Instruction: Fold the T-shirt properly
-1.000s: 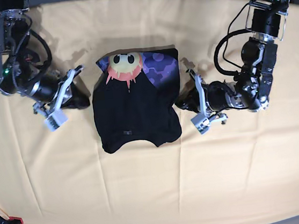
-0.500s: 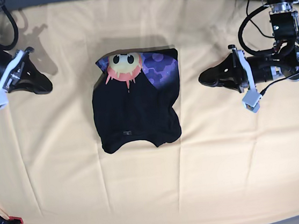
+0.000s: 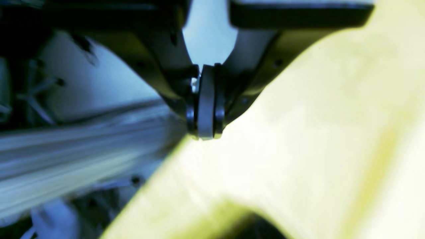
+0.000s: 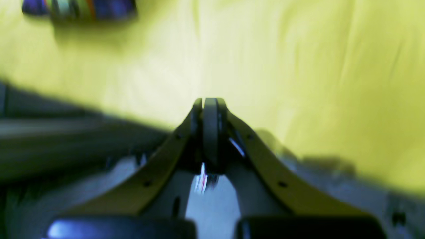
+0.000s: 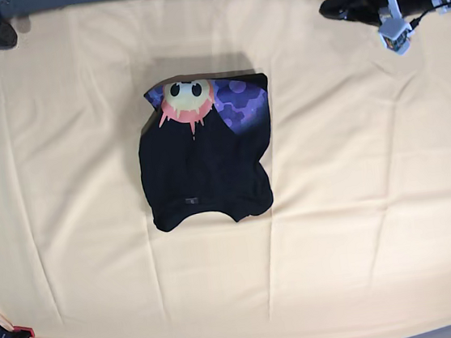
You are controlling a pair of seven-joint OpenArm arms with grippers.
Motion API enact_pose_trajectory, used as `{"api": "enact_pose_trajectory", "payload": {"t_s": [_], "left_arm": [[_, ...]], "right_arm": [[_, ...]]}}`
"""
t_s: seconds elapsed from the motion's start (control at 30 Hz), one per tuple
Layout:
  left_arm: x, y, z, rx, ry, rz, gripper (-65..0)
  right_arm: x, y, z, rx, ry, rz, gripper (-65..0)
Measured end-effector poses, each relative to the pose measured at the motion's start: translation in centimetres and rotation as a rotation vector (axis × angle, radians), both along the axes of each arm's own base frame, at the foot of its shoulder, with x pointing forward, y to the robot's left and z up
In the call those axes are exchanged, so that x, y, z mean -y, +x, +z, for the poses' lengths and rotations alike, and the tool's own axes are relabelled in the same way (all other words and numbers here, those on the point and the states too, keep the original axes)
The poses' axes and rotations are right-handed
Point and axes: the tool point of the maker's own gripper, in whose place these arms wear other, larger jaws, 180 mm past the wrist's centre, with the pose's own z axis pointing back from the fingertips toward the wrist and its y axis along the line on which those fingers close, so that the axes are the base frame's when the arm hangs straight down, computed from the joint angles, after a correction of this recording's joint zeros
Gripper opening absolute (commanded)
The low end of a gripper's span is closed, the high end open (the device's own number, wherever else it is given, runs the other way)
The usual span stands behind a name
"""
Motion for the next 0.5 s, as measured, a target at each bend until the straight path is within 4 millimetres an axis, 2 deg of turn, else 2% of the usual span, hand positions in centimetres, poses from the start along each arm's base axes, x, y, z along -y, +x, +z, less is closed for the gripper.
{"api": "enact_pose_trajectory", "payload": {"t_s": [0.2,0.3,0.4,0.5], "left_arm": [[-0.1,-7.9,-1.8,-0.276,0.015,0.029,-65.0],[-0.3,-12.5,-2.8,-0.428,0.050,0.069,-65.0],[0.3,-14.9,-3.3,-0.518,-0.002,0.116,-65.0],[1.3,-16.2,-5.0,-0.592,-0.077,0.182,-65.0]], "right_arm": [[0.2,-5.3,-1.3,-0.191,0.030,-0.018,-65.0],[-0.5,-9.3,-3.2,-0.343,0.129,-0.052,-65.0],[-2.2,-13.3,-5.9,-0.500,0.261,-0.083,-65.0],[-4.8,-15.6,-8.8,-0.595,0.403,-0.121,-65.0]]}}
